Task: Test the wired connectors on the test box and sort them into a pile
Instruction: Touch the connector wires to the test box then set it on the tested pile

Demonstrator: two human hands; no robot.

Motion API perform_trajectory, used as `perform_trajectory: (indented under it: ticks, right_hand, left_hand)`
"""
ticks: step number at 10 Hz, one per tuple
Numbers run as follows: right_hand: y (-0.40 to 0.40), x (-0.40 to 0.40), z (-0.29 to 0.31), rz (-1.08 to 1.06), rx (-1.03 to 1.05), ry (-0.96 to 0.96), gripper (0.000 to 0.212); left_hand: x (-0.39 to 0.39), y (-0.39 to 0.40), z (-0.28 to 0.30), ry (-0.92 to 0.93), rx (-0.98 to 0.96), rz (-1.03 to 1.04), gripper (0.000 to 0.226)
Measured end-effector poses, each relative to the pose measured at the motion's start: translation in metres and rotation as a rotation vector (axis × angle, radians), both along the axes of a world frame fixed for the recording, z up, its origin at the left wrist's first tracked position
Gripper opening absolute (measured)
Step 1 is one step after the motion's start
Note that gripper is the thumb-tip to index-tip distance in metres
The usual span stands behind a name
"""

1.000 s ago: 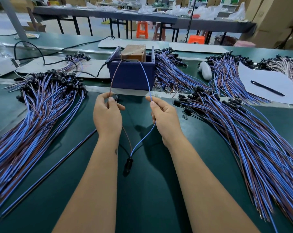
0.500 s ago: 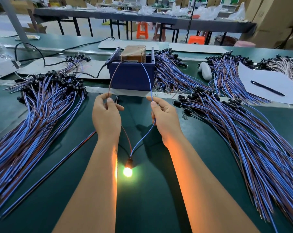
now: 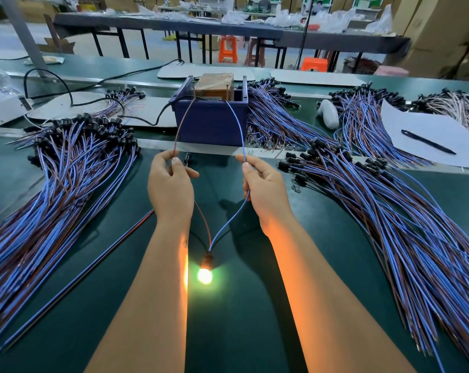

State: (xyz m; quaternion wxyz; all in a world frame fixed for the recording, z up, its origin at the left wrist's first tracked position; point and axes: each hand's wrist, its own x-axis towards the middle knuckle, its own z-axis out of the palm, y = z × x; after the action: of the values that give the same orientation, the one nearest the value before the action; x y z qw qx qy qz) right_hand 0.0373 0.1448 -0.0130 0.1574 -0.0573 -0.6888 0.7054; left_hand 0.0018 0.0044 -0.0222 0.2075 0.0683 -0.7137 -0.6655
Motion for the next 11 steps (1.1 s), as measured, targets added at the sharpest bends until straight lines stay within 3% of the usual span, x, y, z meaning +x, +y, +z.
perform_trajectory:
  ticks: [3,6,11]
  right_hand:
    - [0.001,0.000,-0.001,-0.001,0.022,-0.005,0.026]
    - [-0.006,0.002,0.000,0.048,0.082,0.006,0.020]
    - [-0.013,0.008,0.003,0.092,0.232,0.050,0.018]
  left_hand:
    - [0.001,-0.001,0.001,-0.008,0.013,0.002,0.018]
    - [0.008,0.013,0.008,-0.030,-0.029,-0.302,0.016]
    - [0.012,0.016,0.012,-0.082,0.096,-0.467,0.013]
